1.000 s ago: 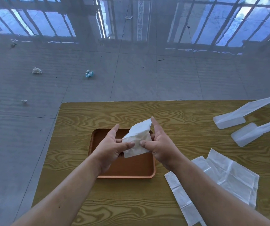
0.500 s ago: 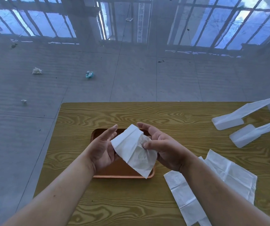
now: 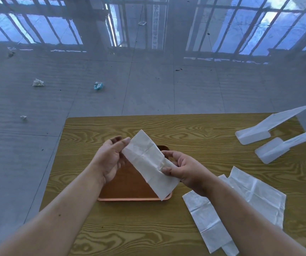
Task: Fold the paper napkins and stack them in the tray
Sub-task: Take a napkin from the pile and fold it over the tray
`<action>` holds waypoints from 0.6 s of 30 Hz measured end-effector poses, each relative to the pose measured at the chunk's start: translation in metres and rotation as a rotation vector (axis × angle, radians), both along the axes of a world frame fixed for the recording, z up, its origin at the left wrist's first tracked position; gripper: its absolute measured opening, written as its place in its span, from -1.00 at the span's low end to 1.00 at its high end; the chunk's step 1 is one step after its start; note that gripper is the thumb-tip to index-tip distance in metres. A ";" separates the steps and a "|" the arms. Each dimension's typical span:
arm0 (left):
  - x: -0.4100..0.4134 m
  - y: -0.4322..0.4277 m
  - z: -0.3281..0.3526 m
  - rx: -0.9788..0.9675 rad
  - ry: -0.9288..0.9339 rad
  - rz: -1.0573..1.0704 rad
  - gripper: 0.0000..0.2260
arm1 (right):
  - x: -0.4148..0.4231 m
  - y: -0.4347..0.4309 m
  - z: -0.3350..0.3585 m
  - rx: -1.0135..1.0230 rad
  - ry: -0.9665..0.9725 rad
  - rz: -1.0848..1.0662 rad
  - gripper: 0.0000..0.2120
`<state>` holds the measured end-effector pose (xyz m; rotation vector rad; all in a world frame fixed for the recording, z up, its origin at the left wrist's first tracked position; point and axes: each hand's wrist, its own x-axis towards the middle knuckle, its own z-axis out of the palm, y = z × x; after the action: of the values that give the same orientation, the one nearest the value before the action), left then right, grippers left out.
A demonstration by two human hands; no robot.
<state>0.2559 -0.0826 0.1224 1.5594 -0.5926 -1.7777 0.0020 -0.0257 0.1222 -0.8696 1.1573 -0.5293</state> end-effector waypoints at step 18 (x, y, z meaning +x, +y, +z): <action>-0.018 0.036 0.001 -0.147 0.032 -0.222 -0.27 | 0.028 -0.012 -0.001 -0.023 -0.128 -0.291 -0.11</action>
<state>0.2382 -0.0468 0.1237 1.4070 -0.8893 -1.8705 0.0300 -0.0380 0.1211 -0.6794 1.1679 -0.8255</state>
